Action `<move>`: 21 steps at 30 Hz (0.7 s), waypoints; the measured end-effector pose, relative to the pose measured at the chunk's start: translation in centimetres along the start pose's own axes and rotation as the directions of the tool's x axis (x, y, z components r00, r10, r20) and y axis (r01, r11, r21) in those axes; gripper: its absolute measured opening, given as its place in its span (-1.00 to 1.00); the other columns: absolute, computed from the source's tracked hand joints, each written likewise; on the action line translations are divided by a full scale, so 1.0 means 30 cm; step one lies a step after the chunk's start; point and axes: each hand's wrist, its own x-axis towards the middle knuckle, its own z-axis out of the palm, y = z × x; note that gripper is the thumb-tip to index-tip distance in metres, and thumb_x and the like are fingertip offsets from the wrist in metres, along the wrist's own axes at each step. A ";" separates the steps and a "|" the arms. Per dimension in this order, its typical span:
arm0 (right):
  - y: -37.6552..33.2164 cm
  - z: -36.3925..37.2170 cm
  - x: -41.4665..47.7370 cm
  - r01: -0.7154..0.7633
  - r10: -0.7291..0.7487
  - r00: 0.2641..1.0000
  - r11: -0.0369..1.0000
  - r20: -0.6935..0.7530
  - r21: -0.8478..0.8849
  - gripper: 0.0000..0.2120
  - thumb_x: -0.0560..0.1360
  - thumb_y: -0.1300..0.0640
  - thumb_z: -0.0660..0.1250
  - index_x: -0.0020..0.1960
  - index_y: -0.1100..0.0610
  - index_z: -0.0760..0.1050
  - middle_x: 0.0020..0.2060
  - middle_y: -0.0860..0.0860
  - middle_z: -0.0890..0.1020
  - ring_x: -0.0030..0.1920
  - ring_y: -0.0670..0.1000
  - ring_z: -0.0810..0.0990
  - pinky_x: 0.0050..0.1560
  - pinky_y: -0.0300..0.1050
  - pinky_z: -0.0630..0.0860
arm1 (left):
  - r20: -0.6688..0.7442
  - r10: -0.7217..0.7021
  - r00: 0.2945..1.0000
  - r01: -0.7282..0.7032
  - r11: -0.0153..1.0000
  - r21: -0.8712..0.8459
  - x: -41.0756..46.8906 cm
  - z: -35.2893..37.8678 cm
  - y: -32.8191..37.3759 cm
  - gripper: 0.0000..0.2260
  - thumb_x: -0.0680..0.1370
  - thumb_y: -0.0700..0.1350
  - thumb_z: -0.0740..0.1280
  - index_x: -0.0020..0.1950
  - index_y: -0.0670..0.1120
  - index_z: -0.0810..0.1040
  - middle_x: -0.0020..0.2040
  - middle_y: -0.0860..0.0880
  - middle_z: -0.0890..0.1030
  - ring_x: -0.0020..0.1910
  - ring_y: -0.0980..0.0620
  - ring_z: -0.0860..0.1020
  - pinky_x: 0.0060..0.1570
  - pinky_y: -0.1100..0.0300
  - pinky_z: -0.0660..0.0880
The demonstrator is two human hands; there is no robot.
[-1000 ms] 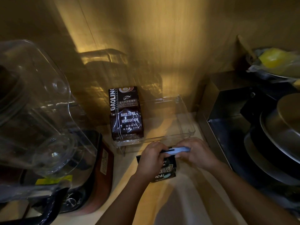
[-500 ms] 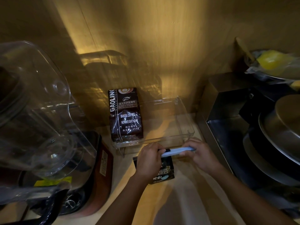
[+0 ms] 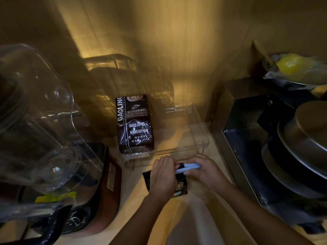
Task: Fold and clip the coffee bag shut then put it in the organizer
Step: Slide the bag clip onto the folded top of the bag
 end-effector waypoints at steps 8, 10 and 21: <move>0.048 -0.040 -0.042 -0.103 0.121 0.988 0.977 -0.091 0.187 -0.76 0.32 0.29 0.45 -0.16 -0.02 0.53 -0.18 -0.02 0.54 -0.13 -0.03 0.52 -0.19 -0.32 0.44 | 0.002 -0.009 1.000 0.009 0.999 -0.031 0.006 0.015 0.007 -0.87 0.43 -0.31 0.36 -0.19 -0.12 0.46 -0.27 -0.11 0.56 -0.28 -0.09 0.49 -0.23 0.18 0.16; 0.044 -0.028 -0.039 -0.116 0.145 0.983 0.965 -0.109 0.233 -0.76 0.31 0.30 0.45 -0.17 -0.01 0.54 -0.19 -0.01 0.54 -0.14 -0.03 0.51 -0.18 -0.28 0.42 | -0.008 0.003 1.000 -0.003 0.998 -0.065 0.009 0.013 0.010 -0.89 0.44 -0.32 0.35 -0.20 -0.14 0.47 -0.26 -0.12 0.57 -0.27 -0.11 0.49 -0.22 0.19 0.18; -0.007 0.057 -0.028 -0.055 0.098 0.990 0.929 -0.098 0.366 -0.68 0.29 0.36 0.44 -0.24 -0.08 0.55 -0.20 -0.05 0.52 -0.06 -0.01 0.49 -0.07 -0.17 0.42 | 0.005 0.032 0.999 -0.031 0.987 -0.160 0.003 -0.013 0.012 -0.94 0.44 -0.32 0.28 -0.21 -0.22 0.51 -0.24 -0.20 0.60 -0.23 -0.17 0.52 -0.18 0.19 0.26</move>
